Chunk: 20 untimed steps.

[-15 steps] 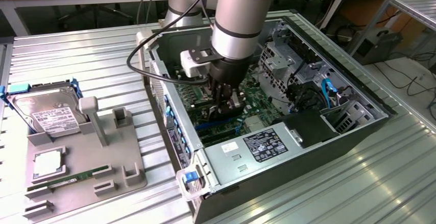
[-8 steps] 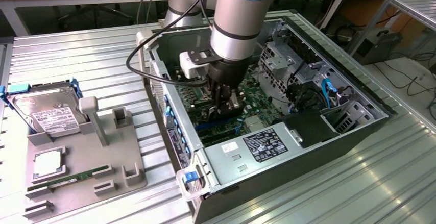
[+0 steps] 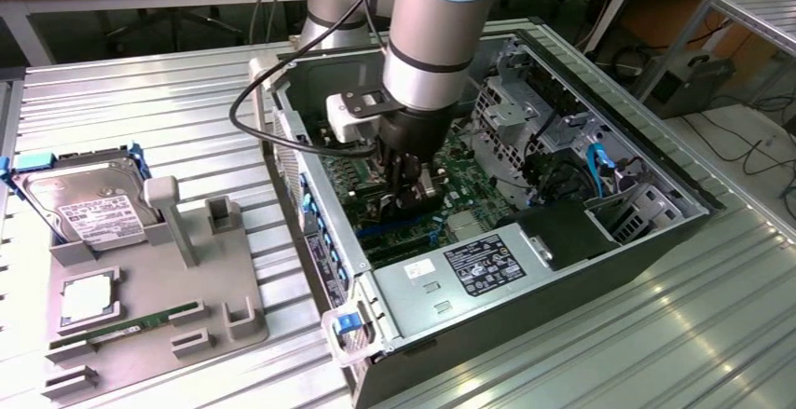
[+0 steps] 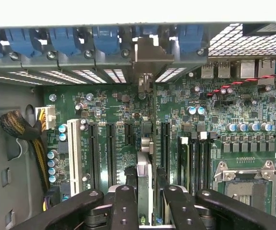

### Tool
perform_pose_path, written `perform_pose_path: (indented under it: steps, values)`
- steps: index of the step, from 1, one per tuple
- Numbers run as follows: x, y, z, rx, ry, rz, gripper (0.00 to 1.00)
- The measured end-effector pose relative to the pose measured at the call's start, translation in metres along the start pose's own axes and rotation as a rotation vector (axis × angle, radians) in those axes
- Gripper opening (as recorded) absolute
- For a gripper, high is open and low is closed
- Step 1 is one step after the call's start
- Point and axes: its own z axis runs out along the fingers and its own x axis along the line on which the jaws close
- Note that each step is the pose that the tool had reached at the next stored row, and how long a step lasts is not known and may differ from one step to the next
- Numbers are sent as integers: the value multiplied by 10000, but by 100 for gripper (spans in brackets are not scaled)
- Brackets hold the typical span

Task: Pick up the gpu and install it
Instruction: 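Insert the gpu into the slot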

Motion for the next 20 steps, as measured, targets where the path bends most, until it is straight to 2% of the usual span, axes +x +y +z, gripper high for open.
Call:
perform_pose_path:
  steps: [5, 10, 12, 14, 15, 16, 17, 18, 20]
  values:
    - [-3, 1, 0, -8, 11, 0, 26]
    - [-1, 3, 45, -5, 4, 0, 27]
    - [-2, 4, -134, -7, 10, 0, 40]
    - [-7, 3, -292, -8, 11, -10, 40]
    - [-28, 6, -296, -7, 11, -17, 32]
    - [-34, 6, -296, -6, 12, -19, 11]
    - [-36, 9, -293, -7, 13, -18, 11]
    - [-69, 50, -232, -5, 122, -18, 11]
    - [-99, 53, -201, -3, 153, -20, 11]
